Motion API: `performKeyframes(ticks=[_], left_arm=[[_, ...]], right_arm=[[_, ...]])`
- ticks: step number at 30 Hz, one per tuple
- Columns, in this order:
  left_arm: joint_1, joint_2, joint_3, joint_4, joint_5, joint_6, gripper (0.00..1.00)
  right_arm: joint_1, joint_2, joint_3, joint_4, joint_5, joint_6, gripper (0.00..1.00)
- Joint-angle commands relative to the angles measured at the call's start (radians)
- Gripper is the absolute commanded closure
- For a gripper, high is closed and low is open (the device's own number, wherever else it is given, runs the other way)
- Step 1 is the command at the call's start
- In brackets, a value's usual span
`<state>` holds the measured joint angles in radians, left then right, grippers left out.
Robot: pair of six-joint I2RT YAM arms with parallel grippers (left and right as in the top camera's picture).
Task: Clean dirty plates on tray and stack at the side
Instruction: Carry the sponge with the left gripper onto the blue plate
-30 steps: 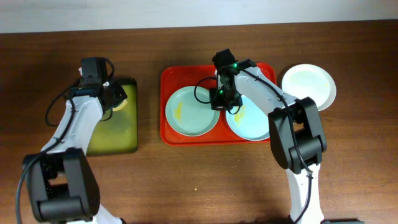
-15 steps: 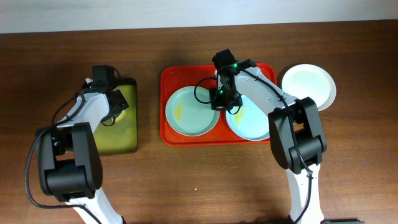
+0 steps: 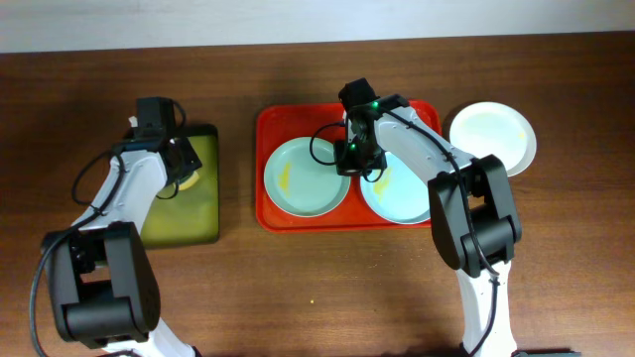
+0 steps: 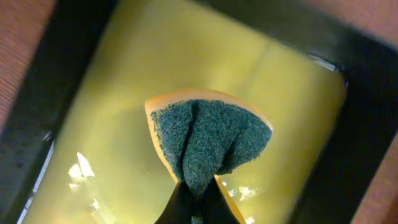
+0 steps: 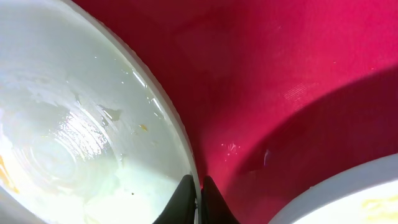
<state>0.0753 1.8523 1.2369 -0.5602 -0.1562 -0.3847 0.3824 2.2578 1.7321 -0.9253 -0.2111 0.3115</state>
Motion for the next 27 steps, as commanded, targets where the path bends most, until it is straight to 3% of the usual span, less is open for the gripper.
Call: performKeyframes(ticks=[1,7,12,16,18,22,27], left_arm=[[0.006,0.054,-0.028,-0.003,0.029,0.012,1.00],[0.006,0.086,-0.026,0.006,-0.024,0.013,1.00],[0.006,-0.010,0.035,-0.102,-0.059,0.012,1.00],[0.006,-0.209,0.054,-0.122,0.082,0.013,1.00],[0.006,-0.300,0.054,-0.127,0.167,0.013,1.00],[-0.024,-0.302,0.047,-0.159,0.377,0.013,1.00],[-0.199,-0.227,0.033,-0.148,0.388,0.028,1.00]], right_arm=[[0.018,0.027,-0.032,0.005,0.032,0.007,0.95],[0.018,0.027,-0.032,0.001,0.032,0.007,0.95],[0.018,0.027,-0.032,-0.001,0.032,0.007,0.95],[0.018,0.027,-0.032,0.003,0.032,0.007,0.92],[0.018,0.027,-0.032,0.003,0.032,0.007,0.96],[0.018,0.027,-0.032,0.024,-0.027,-0.021,0.96],[0.018,0.027,-0.032,0.037,-0.066,-0.043,0.96]])
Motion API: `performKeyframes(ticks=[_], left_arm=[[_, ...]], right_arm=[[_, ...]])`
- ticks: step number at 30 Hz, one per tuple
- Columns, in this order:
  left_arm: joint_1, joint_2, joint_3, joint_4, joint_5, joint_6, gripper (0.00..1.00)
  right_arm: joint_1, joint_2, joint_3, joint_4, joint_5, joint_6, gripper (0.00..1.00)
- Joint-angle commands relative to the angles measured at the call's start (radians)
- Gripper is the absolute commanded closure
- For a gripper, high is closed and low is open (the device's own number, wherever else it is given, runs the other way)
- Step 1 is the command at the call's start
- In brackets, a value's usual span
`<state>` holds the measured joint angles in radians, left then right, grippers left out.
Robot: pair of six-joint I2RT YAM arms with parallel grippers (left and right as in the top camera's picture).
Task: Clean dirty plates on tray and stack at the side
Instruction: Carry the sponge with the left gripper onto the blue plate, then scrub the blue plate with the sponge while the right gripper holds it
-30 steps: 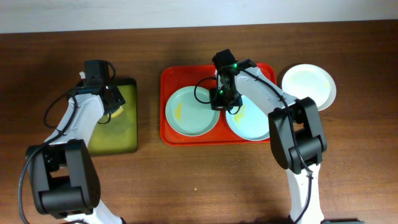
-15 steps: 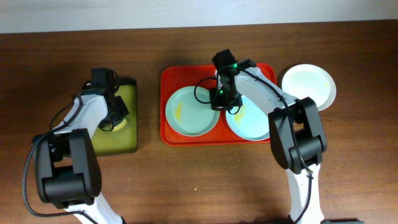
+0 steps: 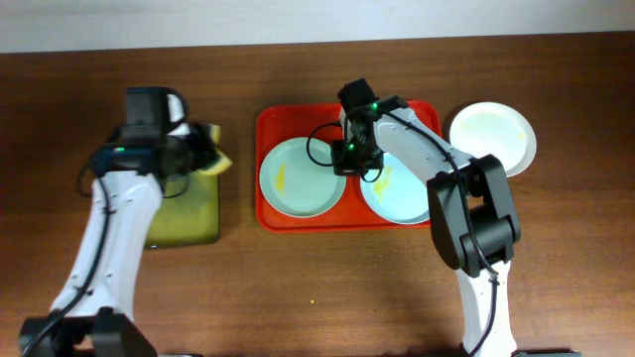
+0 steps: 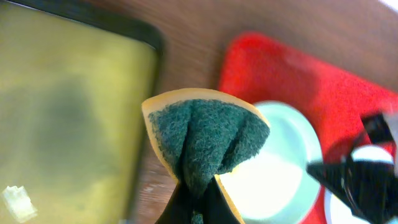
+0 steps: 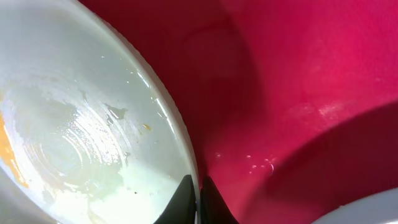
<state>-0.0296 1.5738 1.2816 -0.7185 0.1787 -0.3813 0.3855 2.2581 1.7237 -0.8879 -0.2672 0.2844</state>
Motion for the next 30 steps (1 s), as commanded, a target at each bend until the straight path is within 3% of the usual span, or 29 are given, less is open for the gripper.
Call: performKeyframes(ticks=[1,5,13,15,20,23,27,30], left_arm=[[-0.127,0.074,-0.011,0.021,0.053,0.024,1.00],[-0.264,0.248,-0.011,0.106,0.054,0.023,1.00],[-0.354,0.421,-0.011,0.247,0.039,-0.018,1.00],[-0.358,0.442,-0.011,0.267,-0.063,-0.018,1.00],[-0.358,0.447,-0.011,0.230,-0.568,-0.018,1.00],[-0.358,0.437,-0.011,0.228,-0.697,-0.018,1.00],[-0.361,0.351,-0.009,0.232,-0.638,-0.018,1.00],[-0.361,0.265,-0.009,0.232,-0.324,-0.018,1.00]], right_arm=[[0.014,0.026,-0.024,-0.001,-0.010,-0.016,0.96],[0.013,0.026,-0.042,0.012,-0.008,-0.016,0.96],[0.012,0.026,-0.043,0.014,0.010,-0.015,0.96],[0.012,0.026,-0.043,0.014,0.010,-0.015,0.96],[0.012,0.026,-0.044,0.014,0.011,-0.015,0.96],[0.012,0.026,-0.044,0.013,0.011,-0.016,0.96],[0.012,0.026,-0.044,0.014,0.014,-0.016,0.96],[0.012,0.026,-0.044,0.015,0.014,-0.015,0.96]])
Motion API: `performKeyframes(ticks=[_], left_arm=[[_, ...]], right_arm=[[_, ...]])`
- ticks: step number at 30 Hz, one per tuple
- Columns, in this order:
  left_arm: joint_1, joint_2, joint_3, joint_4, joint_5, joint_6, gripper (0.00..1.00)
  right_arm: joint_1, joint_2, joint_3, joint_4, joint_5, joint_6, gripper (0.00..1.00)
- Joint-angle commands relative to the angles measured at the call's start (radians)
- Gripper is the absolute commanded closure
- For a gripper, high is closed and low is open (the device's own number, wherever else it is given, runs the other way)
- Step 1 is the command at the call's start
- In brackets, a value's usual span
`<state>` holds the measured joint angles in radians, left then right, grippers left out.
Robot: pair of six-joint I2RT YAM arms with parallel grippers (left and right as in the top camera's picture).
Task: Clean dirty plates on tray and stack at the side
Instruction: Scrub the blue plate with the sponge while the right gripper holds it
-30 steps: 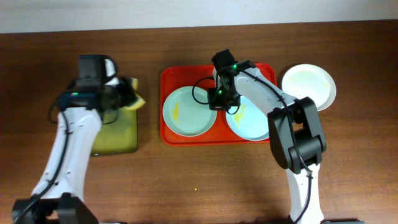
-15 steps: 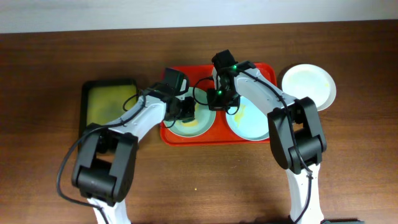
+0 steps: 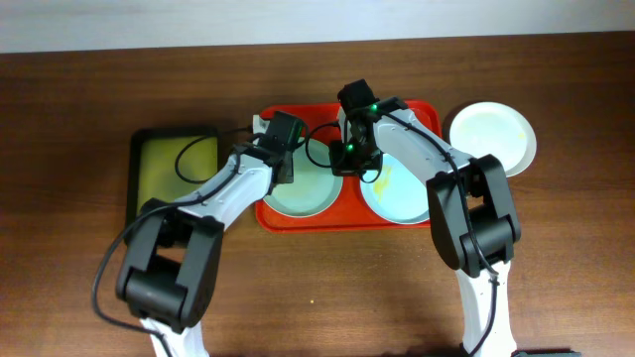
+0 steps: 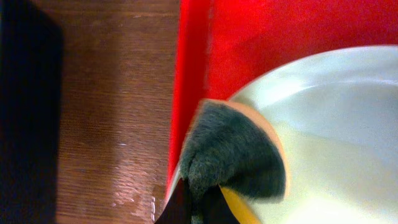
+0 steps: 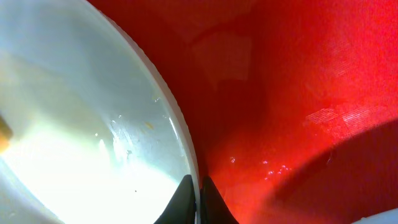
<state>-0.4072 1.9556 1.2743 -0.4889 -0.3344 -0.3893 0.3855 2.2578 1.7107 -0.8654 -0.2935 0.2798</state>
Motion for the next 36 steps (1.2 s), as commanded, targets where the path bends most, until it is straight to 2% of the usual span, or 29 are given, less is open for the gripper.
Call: performKeyframes(ticks=[1,3,12,15,19,22,25,27,28,30,33,36], left_arm=[[0.016,-0.122,-0.002,0.003,0.290,-0.010,1.00],[0.016,-0.111,-0.014,0.003,0.370,-0.019,1.00],[0.017,0.061,-0.032,0.067,0.408,-0.044,1.00],[0.017,0.075,-0.032,0.047,0.214,0.000,1.00],[0.017,0.064,-0.028,0.000,-0.132,0.024,1.00],[0.017,-0.001,-0.028,-0.022,-0.227,0.024,1.00],[-0.001,-0.072,-0.028,-0.016,-0.125,0.024,1.00],[-0.008,-0.085,-0.028,-0.016,0.095,0.024,1.00],[-0.007,-0.080,-0.030,-0.017,0.256,0.024,1.00],[-0.015,-0.061,-0.031,-0.018,0.421,0.023,1.00],[-0.044,-0.010,-0.031,-0.021,0.438,0.013,1.00],[-0.048,0.044,-0.031,-0.035,0.333,0.004,1.00]], right_arm=[[0.012,0.027,-0.031,-0.008,0.040,-0.011,0.96],[0.012,0.027,-0.031,-0.008,0.040,-0.011,0.96],[0.013,0.027,-0.031,-0.005,0.040,-0.011,0.96],[0.013,0.027,-0.031,-0.005,0.040,-0.011,0.96],[0.013,0.027,-0.031,-0.005,0.040,-0.011,0.96],[0.013,0.027,-0.031,-0.003,0.040,-0.011,0.96],[0.013,0.027,-0.031,0.002,0.040,-0.011,0.96],[0.013,0.027,-0.031,0.003,0.040,-0.011,0.96],[0.013,0.027,-0.031,0.003,0.040,-0.011,0.96],[0.013,0.027,-0.031,0.003,0.040,-0.011,0.96],[0.013,0.027,-0.031,0.002,0.040,-0.011,0.96],[0.014,0.027,-0.031,0.002,0.040,-0.011,0.96]])
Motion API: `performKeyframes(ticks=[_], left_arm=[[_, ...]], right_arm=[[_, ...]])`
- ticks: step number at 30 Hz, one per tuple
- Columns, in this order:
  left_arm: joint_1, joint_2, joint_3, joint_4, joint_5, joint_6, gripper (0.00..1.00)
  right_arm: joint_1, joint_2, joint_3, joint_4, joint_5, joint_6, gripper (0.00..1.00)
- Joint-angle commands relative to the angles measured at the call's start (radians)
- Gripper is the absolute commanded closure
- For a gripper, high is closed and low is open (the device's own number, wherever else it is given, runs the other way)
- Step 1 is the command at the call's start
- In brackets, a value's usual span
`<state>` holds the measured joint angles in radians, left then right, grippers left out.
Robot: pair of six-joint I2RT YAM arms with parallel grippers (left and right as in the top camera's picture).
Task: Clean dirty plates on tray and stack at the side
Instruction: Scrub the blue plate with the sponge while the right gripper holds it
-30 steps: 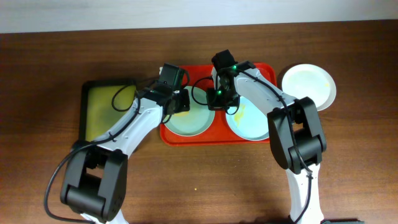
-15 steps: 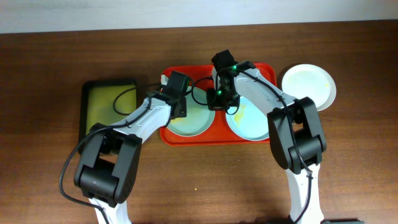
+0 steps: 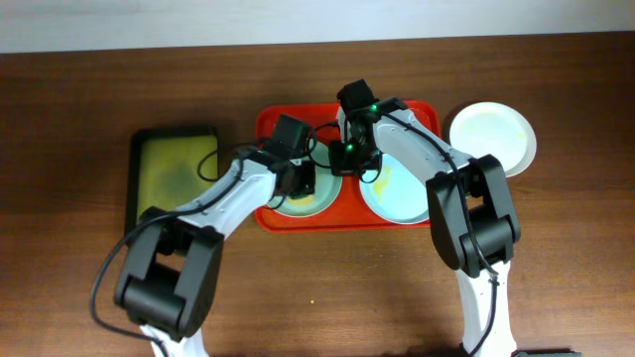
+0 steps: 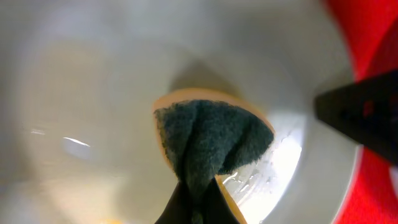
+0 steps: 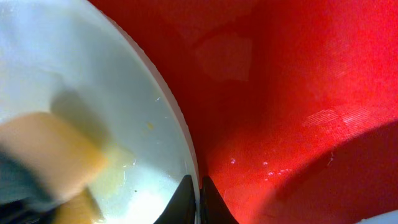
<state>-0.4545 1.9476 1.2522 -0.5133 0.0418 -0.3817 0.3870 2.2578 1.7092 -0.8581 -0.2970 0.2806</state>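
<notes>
A red tray [image 3: 266, 134] holds two pale plates. The left plate [image 3: 316, 203] has my left gripper [image 3: 301, 178] over it, shut on a green-and-yellow sponge [image 4: 208, 140] that presses on the plate's wet inside [image 4: 93, 93]. My left gripper [image 4: 196, 208] pinches the sponge's folded base. My right gripper [image 3: 349, 159] is shut on that plate's right rim [image 5: 180, 134], with its tips [image 5: 199, 196] either side of the rim. The sponge [image 5: 43, 155] shows blurred in the right wrist view. The right plate [image 3: 402, 198] carries yellow smears.
A black basin of yellow liquid [image 3: 177, 178] sits left of the tray. A white plate [image 3: 493, 134] lies on the wooden table right of the tray. The right arm crosses over the tray's right half.
My left gripper with the sponge has gone from the left plate's left rim to the plate's inside, nearer my right gripper. The right gripper still holds the rim.
The sponge was first held over the yellow liquid in the basin. It was then over the basin's right edge, facing the tray, then at the left plate's left rim. Now it is pressed inside that plate. My right gripper stayed shut on the plate's rim throughout.
</notes>
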Motion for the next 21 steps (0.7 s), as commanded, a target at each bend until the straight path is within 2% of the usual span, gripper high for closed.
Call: performKeyframes(ticks=[1,4,8,11,14,21], left_arm=[[0.005,0.058,-0.008,-0.027,-0.121,-0.015,1.00],[0.022,0.058,-0.008,-0.099,-0.307,-0.018,1.00],[0.032,0.044,-0.006,-0.123,-0.549,-0.018,1.00],[0.032,-0.009,-0.006,-0.113,-0.627,-0.019,1.00],[0.032,-0.077,0.000,-0.097,-0.602,-0.026,1.00],[0.086,-0.216,0.000,-0.160,-0.289,-0.025,1.00]], right_arm=[[0.012,0.027,-0.029,-0.006,0.043,-0.011,0.96],[0.012,0.027,-0.029,-0.006,0.043,-0.011,0.96],[0.012,0.027,-0.029,-0.005,0.043,-0.011,0.96],[0.012,0.027,-0.029,-0.005,0.043,-0.011,0.96],[0.012,0.027,-0.029,-0.005,0.043,-0.012,0.96],[0.019,0.021,-0.024,-0.037,0.042,-0.045,0.96]])
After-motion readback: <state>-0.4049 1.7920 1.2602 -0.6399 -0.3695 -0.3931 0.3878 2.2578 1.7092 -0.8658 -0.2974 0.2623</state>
